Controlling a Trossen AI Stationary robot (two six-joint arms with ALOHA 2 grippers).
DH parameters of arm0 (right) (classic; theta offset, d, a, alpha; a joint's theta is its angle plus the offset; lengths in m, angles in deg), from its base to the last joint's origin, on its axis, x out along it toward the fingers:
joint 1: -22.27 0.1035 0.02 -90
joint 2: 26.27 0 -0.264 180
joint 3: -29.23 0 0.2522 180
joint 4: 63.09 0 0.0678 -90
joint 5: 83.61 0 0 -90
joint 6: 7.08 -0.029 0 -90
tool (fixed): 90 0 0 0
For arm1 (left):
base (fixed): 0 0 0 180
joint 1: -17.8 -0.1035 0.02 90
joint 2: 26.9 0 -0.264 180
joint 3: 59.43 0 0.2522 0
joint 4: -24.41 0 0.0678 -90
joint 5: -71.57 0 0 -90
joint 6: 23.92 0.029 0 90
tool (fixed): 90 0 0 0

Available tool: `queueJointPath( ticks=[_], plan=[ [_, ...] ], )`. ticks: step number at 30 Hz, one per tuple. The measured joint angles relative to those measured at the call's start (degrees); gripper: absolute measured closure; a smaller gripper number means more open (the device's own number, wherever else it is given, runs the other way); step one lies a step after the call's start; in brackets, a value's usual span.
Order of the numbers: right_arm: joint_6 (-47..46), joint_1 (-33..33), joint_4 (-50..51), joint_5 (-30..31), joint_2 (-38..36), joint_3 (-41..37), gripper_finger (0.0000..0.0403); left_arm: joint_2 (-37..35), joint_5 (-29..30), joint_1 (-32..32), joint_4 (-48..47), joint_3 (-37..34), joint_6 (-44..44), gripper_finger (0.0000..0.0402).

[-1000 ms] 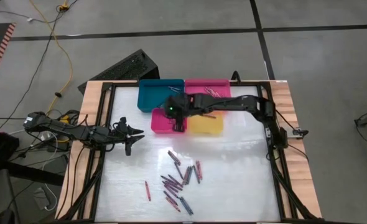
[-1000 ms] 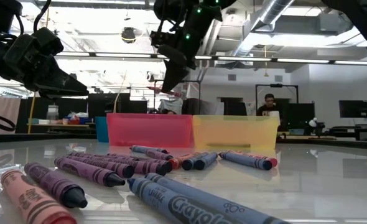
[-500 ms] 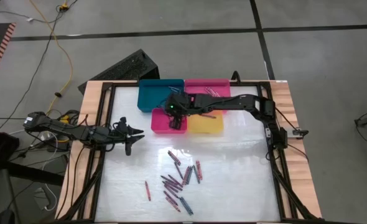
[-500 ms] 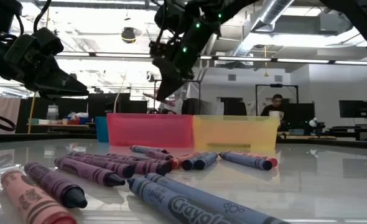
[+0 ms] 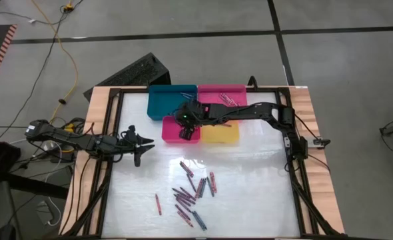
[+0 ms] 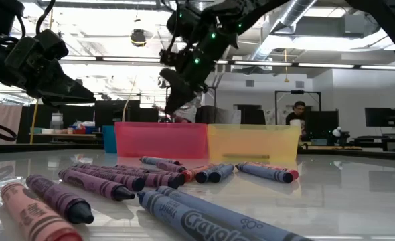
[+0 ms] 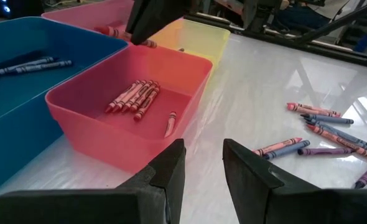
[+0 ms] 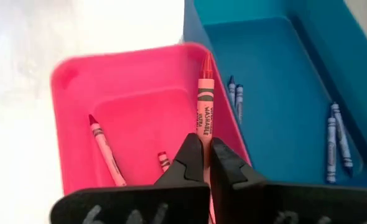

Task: Sort crayons
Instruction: Put the red crayon into the red bin

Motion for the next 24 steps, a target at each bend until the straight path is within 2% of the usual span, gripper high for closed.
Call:
queueJointPath(
  ticks=[3,24],
  plan=[
    [-0.5,0.0,-2.8,0.0,-0.1,-2.2,0.0395,0.0,0.0,0.0,0.0,0.0,0.0,0.0303],
    [-4.6,0.2,-5.8,0.1,0.0,-9.6,0.0395,0.0,0.0,0.0,0.0,0.0,-0.3,0.0303]
  ],
)
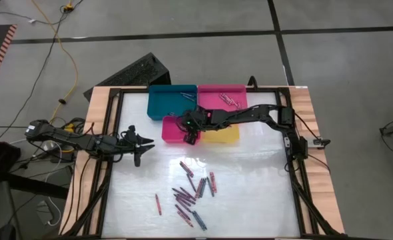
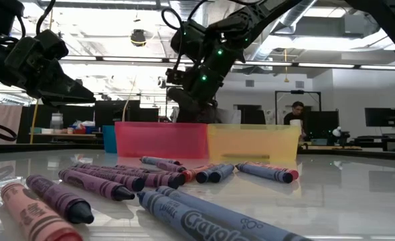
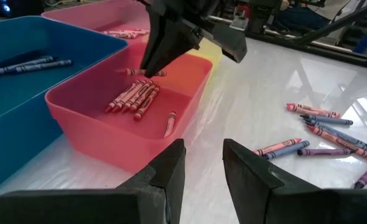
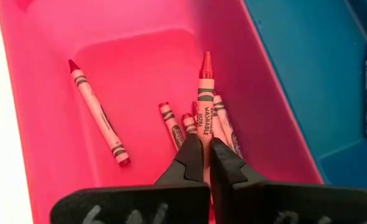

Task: Sort crayons
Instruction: Put the red crayon into the red bin

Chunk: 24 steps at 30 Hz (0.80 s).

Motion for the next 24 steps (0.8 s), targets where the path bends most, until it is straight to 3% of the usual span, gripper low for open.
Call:
queueJointPath(
  ticks=[24],
  plan=[
    [0.2,0.1,-0.1,-1.7,0.0,-0.3,0.0355,0.0,0.0,0.0,0.0,0.0,-0.2,0.0303]
  ],
)
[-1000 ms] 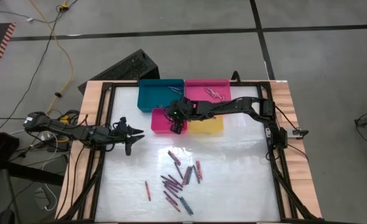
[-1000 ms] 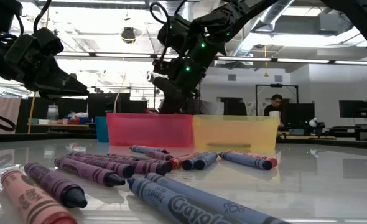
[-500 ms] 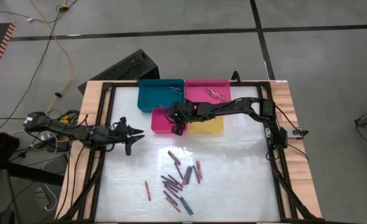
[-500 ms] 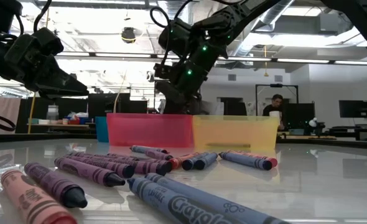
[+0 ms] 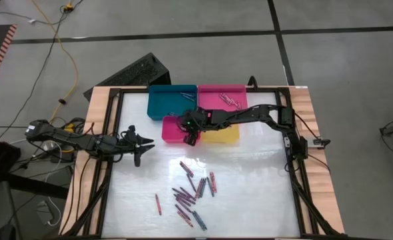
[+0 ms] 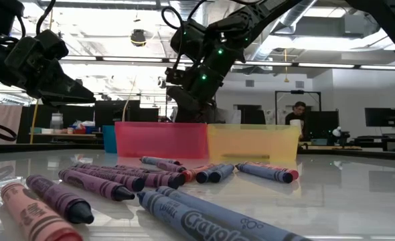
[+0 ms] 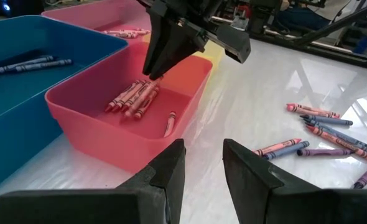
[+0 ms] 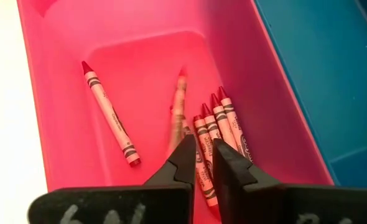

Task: Sort crayons
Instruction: Put the red crayon into the red bin

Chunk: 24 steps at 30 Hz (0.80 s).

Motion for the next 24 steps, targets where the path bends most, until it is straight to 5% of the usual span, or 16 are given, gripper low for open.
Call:
queueJointPath(
  ticks=[11,24],
  plan=[
    [1.7,1.8,-0.2,0.0,0.0,3.3,0.0354,0.0,0.0,0.0,0.0,0.0,0.0,0.0303],
    [14.0,13.0,0.0,-2.8,0.0,12.3,0.0354,0.0,-3.7,0.0,0.0,0.0,-3.2,0.0303]
  ],
)
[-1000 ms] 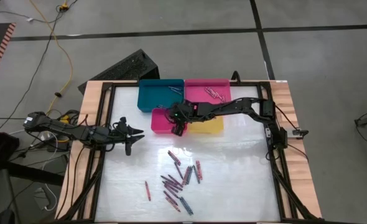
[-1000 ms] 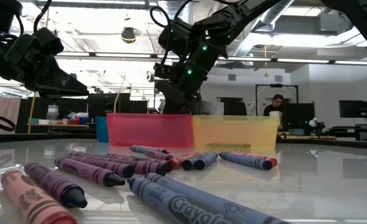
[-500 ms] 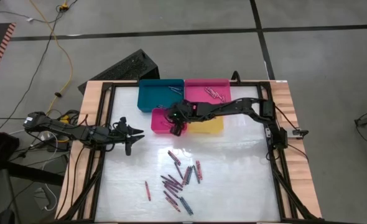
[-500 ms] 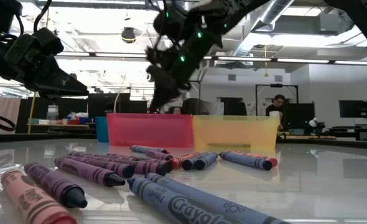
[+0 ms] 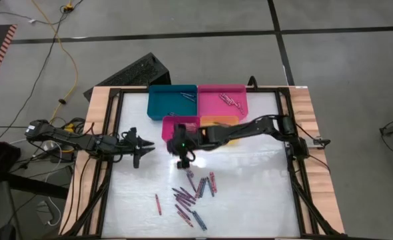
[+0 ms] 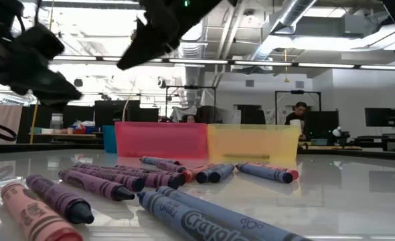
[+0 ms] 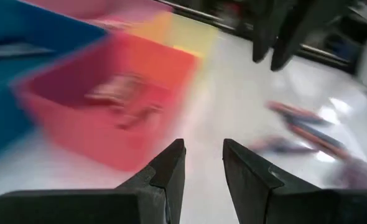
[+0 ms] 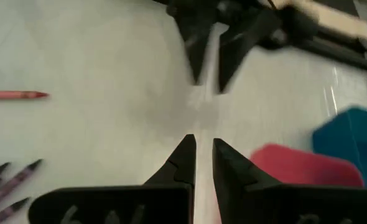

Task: Sort crayons
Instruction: Put the red crayon into the red bin

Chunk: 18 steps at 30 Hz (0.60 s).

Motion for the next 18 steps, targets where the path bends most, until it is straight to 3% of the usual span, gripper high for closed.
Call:
queueJointPath(
  ticks=[5,7,10,18],
  plan=[
    [4.0,3.8,1.5,0.2,0.0,2.3,0.0354,0.0,-22.7,0.4,0.1,0.3,3.4,0.0303],
    [4.6,5.0,2.9,0.8,0.0,3.3,0.0354,0.0,-27.8,1.3,-0.1,0.8,3.5,0.0303],
    [4.7,6.4,5.8,3.3,0.0,5.5,0.0354,0.0,-28.8,3.5,0.4,2.2,4.5,0.0303],
    [4.6,7.7,12.7,6.4,0.0,10.3,0.0354,4.1,-23.8,11.7,6.5,2.6,13.5,0.0303]
  ],
)
